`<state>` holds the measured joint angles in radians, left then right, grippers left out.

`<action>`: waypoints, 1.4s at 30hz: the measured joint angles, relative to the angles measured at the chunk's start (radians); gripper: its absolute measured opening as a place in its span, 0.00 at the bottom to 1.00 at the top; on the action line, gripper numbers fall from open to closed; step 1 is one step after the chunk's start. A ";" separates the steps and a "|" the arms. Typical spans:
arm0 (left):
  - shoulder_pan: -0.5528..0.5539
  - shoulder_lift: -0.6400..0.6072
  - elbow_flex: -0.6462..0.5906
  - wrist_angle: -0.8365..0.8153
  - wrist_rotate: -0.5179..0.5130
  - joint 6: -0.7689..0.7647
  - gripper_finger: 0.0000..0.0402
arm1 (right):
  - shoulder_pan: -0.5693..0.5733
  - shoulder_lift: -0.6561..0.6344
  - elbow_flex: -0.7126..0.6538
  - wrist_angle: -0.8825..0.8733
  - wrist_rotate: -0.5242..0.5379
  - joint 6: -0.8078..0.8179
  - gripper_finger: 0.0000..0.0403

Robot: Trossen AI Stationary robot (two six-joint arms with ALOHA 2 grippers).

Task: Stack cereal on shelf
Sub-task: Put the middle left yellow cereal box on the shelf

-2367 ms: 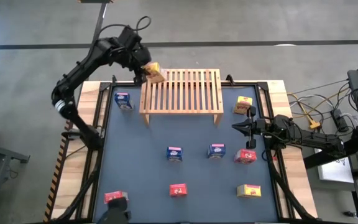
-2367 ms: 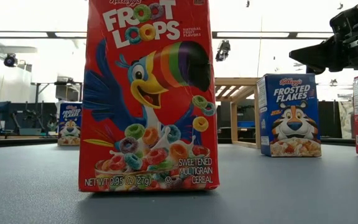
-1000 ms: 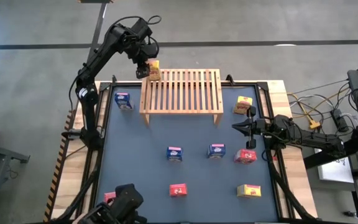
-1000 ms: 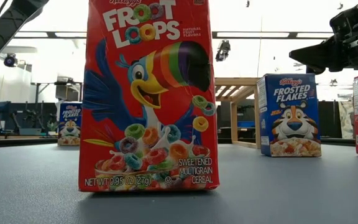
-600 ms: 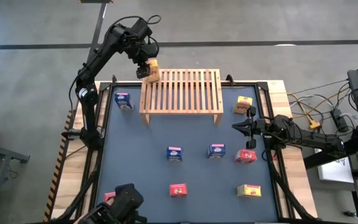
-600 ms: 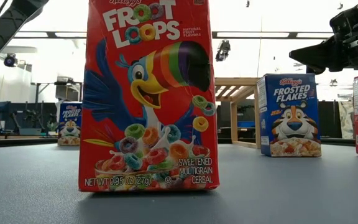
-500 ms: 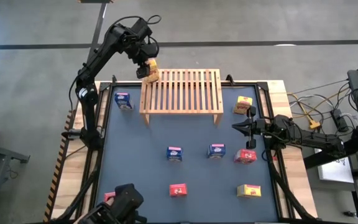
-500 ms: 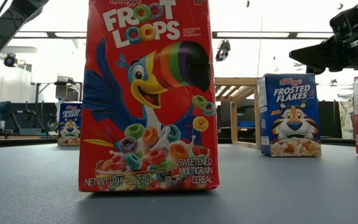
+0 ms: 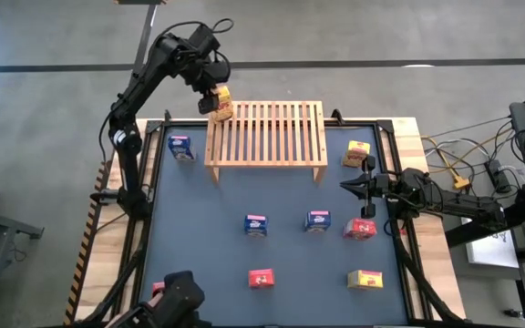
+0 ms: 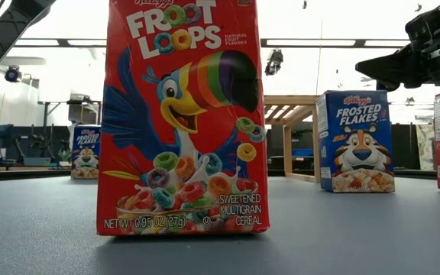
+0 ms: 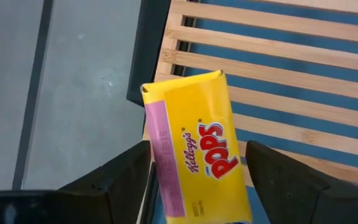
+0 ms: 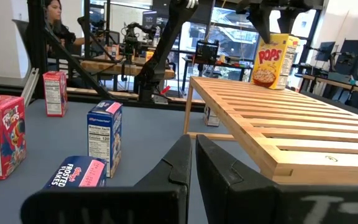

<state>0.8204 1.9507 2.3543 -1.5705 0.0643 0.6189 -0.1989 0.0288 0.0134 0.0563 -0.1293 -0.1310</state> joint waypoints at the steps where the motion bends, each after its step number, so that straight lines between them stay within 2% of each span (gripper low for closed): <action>1: 0.000 -0.007 0.000 -0.001 -0.001 0.001 0.61 | 0.000 0.000 0.000 0.000 0.000 0.000 0.03; 14: 0.002 -0.141 0.000 -0.001 0.004 -0.011 0.61 | 0.000 0.000 0.000 0.000 0.000 0.000 0.03; 16: 0.011 -0.162 0.000 0.006 0.066 -0.018 0.61 | 0.000 0.000 0.000 0.000 0.000 0.000 0.03; 20: 0.054 -0.211 -0.026 0.037 0.311 -0.013 0.61 | 0.000 0.000 0.000 0.000 0.000 0.000 0.03; 22: 0.069 -0.239 -0.059 0.062 0.366 -0.011 0.60 | 0.000 0.000 0.000 0.000 0.000 0.000 0.03; 26: 0.088 -0.316 -0.206 0.164 0.356 -0.011 0.59 | 0.000 0.000 0.000 0.000 0.000 0.000 0.03; 30: 0.108 -0.434 -0.433 0.306 0.354 -0.024 0.57 | 0.000 0.000 0.000 0.000 0.000 0.000 0.03; 35: 0.130 -0.621 -0.750 0.575 0.335 -0.056 0.54 | 0.000 0.000 0.000 0.000 0.000 0.000 0.03; 38: 0.142 -0.738 -0.915 0.756 0.291 -0.098 0.54 | 0.000 0.000 0.000 0.000 0.000 0.000 0.03; 42: 0.149 -0.868 -1.127 0.985 0.285 -0.168 0.53 | 0.000 0.000 0.000 0.000 0.000 0.000 0.03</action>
<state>0.9695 1.0823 1.2270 -0.5858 0.3489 0.4507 -0.1989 0.0288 0.0134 0.0563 -0.1295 -0.1310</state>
